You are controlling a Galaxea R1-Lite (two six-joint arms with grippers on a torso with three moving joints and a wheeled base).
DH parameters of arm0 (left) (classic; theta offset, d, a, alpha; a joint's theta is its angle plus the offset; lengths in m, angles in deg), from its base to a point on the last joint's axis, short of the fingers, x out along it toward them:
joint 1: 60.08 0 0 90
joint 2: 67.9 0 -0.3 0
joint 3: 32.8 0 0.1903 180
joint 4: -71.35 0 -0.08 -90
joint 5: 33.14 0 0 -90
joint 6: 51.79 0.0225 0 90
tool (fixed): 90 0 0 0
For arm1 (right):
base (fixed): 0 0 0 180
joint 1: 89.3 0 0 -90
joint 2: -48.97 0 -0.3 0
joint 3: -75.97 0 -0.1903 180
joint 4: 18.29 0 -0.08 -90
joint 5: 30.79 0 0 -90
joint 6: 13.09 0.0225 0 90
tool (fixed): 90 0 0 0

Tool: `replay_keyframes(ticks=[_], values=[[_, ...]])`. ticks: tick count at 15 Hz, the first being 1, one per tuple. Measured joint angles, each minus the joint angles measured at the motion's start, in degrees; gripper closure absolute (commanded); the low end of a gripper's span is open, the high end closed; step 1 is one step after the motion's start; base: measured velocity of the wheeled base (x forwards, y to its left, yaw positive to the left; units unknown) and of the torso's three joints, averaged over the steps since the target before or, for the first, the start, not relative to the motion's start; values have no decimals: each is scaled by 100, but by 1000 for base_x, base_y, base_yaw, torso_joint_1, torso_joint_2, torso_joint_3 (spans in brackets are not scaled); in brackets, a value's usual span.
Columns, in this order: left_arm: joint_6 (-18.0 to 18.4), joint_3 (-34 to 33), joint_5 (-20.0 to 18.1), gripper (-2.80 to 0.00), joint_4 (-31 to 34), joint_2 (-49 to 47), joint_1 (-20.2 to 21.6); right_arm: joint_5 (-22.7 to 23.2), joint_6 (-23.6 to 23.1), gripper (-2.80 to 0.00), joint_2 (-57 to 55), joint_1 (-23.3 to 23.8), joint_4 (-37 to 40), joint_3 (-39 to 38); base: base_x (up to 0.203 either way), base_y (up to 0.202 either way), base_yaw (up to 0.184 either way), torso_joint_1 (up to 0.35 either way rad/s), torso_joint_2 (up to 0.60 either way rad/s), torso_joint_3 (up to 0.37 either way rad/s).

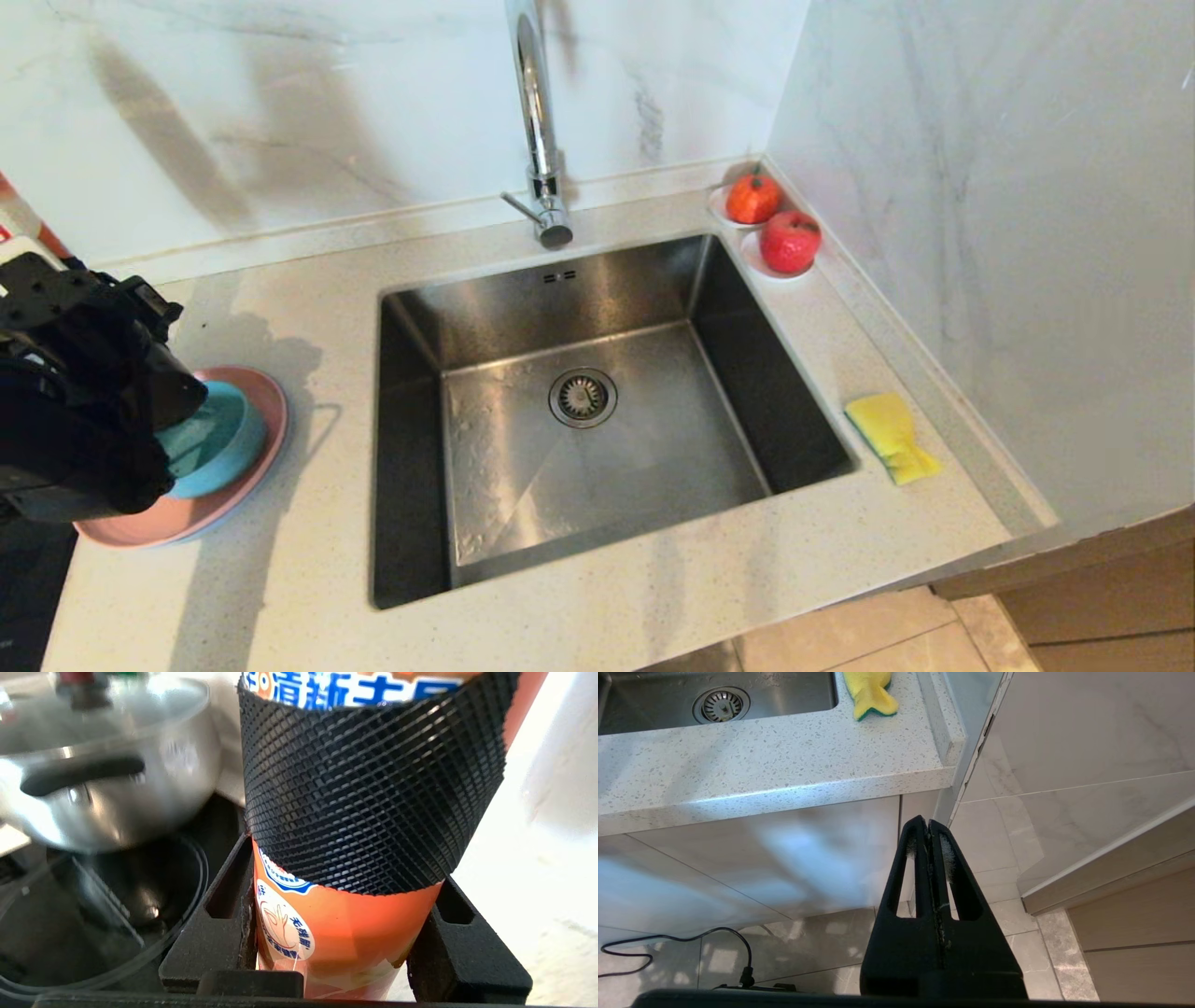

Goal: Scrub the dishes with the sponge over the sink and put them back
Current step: Place the dish soap on the table

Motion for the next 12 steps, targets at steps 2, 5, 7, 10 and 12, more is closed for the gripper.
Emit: replay_keyframes(ticks=[2,5,7,10,12], values=[[-52,30,2,0,-5,-160,18,0,-2,0,0,0,-1,0,0,0,0,0,0,0],[-149,74,3,0,-6,-362,54,0,-1,0,0,0,0,0,0,0,0,0,0,0],[-195,125,2,0,-6,-494,62,0,0,0,0,0,-2,0,0,0,0,0,0,0],[-231,270,52,0,-5,-687,68,0,-1,0,0,0,-1,0,0,0,0,0,0,0],[-230,418,56,0,-6,-790,68,0,-2,0,0,0,0,0,0,0,0,0,0,0]])
